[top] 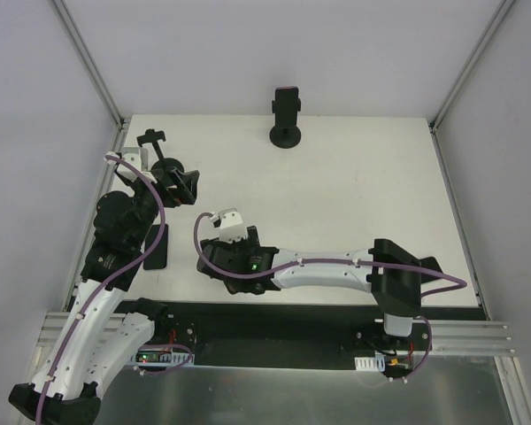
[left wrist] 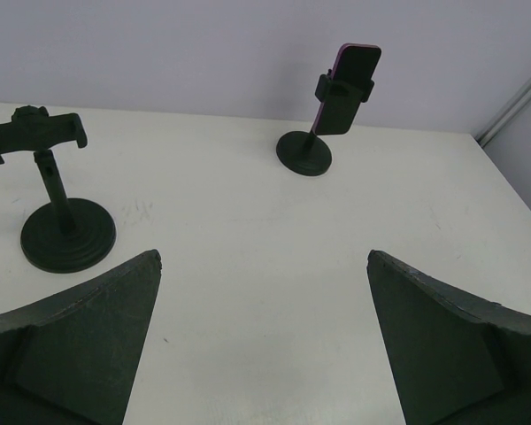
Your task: Place the phone on the phone stand
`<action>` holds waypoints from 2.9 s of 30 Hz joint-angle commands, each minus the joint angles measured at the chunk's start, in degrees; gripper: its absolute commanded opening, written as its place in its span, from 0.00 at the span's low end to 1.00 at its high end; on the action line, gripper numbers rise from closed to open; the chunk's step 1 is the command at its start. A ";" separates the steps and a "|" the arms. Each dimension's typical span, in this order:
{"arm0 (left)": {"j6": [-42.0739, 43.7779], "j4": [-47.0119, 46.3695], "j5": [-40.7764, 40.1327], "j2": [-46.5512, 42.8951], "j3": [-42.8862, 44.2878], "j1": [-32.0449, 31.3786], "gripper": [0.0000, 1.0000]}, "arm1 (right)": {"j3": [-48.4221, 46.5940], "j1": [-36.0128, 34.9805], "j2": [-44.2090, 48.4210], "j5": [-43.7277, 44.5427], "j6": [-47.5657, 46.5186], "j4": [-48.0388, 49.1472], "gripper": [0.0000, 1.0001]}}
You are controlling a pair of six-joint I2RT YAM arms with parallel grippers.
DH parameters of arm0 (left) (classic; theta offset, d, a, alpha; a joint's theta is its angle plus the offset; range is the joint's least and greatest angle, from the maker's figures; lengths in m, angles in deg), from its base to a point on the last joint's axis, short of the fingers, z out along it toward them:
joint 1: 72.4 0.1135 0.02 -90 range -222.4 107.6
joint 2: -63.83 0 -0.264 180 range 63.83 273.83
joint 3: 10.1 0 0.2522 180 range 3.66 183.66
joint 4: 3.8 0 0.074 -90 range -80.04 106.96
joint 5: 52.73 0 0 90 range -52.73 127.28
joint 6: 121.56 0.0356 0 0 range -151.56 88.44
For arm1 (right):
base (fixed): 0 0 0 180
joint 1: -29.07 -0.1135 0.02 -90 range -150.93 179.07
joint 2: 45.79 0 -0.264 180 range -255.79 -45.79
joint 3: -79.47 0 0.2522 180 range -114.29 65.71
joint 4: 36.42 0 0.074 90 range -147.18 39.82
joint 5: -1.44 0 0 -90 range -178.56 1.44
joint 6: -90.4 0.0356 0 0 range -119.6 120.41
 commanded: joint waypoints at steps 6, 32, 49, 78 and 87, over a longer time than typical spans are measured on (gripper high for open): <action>-0.41 -2.25 1.23 -0.45 0.23 0.48 0.99 | -2.06 1.82 0.86 1.55 0.09 -2.92 0.58; -1.55 -2.34 4.04 0.52 0.50 0.48 0.99 | -7.98 48.39 -3.14 -9.06 -27.24 20.72 0.01; -2.87 -2.34 8.52 4.29 1.20 0.65 0.99 | -54.97 61.59 -35.61 -19.62 -32.89 15.54 0.01; -2.70 -2.34 8.79 6.76 1.11 1.00 0.98 | -56.56 64.93 -41.85 -28.76 -37.27 20.02 0.25; -2.70 -2.25 9.14 7.37 1.02 1.18 0.98 | -55.94 65.98 -41.77 -33.34 -37.80 20.11 0.49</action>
